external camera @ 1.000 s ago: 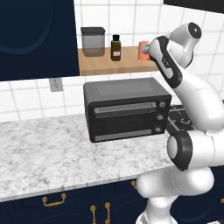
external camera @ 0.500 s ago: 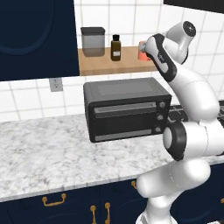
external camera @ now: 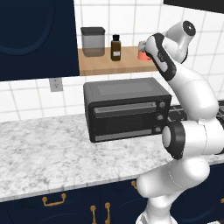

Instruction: Gather all objects into one cabinet and sort the glasses and bowls to opposite sides.

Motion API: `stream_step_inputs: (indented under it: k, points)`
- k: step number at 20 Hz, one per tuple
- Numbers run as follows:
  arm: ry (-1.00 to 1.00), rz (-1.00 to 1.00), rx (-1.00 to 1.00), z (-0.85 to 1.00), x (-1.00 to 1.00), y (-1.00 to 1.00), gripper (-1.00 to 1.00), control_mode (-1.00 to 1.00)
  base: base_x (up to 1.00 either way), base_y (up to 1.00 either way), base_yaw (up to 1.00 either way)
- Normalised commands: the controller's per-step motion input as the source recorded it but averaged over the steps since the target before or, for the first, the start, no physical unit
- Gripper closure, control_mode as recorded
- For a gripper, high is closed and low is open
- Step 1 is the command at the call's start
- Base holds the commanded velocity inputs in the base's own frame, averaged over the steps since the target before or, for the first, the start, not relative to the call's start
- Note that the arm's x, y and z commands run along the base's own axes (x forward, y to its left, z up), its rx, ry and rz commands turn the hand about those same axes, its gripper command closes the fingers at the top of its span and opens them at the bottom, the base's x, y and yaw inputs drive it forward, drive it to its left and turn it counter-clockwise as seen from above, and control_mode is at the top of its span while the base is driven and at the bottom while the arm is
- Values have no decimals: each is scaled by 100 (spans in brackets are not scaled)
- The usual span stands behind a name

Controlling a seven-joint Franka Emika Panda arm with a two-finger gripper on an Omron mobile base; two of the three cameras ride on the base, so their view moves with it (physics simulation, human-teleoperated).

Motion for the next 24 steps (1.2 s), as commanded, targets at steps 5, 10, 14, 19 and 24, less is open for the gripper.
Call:
stream_step_inputs:
  k: [5,10,14,19,24]
  points:
    - [0,0,0,0,0,0,100,-100,0,0,0]
    - [0,0,0,-7,0,0,100,-100,0,0,0]
    - [0,-1,0,0,0,-1,100,-100,0,0,0]
    - [0,-2,0,24,-21,-5,100,-100,0,0,0]
    - [0,-4,0,51,-60,9,100,-100,0,0,0]
